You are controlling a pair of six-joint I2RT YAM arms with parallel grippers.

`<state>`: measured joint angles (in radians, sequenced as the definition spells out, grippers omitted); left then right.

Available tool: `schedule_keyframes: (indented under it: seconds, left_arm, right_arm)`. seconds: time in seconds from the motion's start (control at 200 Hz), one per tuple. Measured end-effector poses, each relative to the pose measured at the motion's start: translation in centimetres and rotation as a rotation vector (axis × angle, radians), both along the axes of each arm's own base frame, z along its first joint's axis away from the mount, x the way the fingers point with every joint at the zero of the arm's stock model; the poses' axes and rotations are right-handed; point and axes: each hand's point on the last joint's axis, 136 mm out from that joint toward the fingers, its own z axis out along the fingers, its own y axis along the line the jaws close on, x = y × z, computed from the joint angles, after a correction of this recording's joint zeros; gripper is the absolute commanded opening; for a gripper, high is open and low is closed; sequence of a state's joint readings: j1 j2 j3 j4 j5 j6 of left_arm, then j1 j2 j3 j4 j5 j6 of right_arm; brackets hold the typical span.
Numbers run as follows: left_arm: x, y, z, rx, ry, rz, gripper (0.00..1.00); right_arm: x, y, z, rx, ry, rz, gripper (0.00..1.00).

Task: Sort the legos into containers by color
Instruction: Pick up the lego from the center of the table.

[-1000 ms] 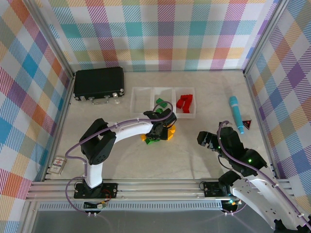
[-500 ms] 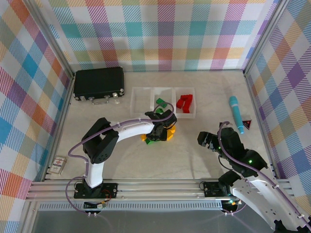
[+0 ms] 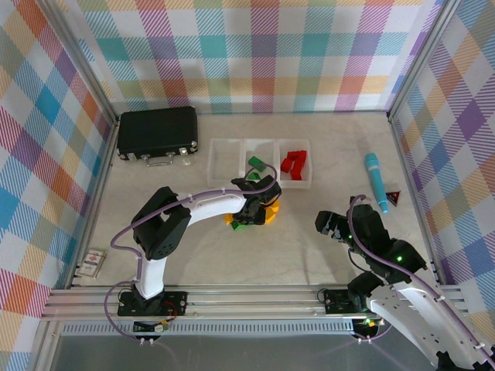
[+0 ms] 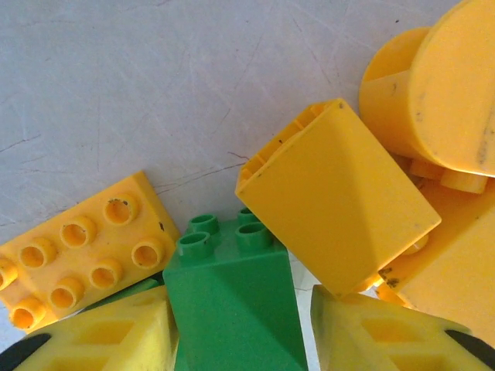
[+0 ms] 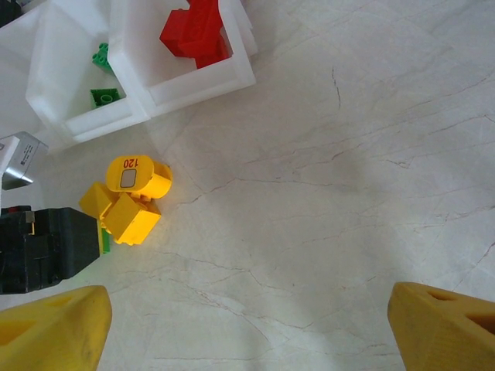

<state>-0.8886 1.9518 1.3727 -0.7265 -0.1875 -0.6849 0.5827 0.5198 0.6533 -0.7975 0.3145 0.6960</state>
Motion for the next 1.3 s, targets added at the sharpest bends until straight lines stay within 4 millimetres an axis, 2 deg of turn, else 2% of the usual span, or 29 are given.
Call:
schedule_keyframes:
  seconds: [0.515, 0.615, 0.685, 0.805, 1.005, 1.14, 1.3]
  left_arm:
    - [0.3, 0.0, -0.2, -0.007, -0.003, -0.001, 0.44]
    - [0.4, 0.0, -0.3, -0.006, -0.004, -0.005, 0.41]
    - [0.4, 0.0, -0.4, -0.005, -0.003, -0.009, 0.34]
    - [0.4, 0.1, -0.3, -0.003, -0.001, -0.022, 0.28]
    - [0.2, 0.4, 0.0, 0.004, 0.001, -0.037, 0.26]
    - [-0.5, 1.3, 1.9, -0.003, -0.009, -0.047, 0.26]
    - [-0.3, 1.1, 6.8, -0.088, -0.095, -0.081, 0.28]
  right_arm:
    - [-0.1, -0.1, -0.3, -0.006, 0.010, 0.000, 0.92]
    - [-0.1, -0.1, -0.3, -0.005, 0.010, 0.000, 0.92]
    - [-0.1, -0.1, -0.3, -0.006, 0.010, -0.001, 0.92]
    - [-0.1, -0.1, -0.3, -0.006, 0.010, -0.001, 0.92]
    - [-0.1, -0.1, -0.3, -0.006, 0.010, -0.001, 0.92]
    - [-0.1, -0.1, -0.3, -0.006, 0.010, -0.001, 0.92]
    - [-0.1, -0.2, -0.3, -0.008, 0.008, -0.004, 0.92]
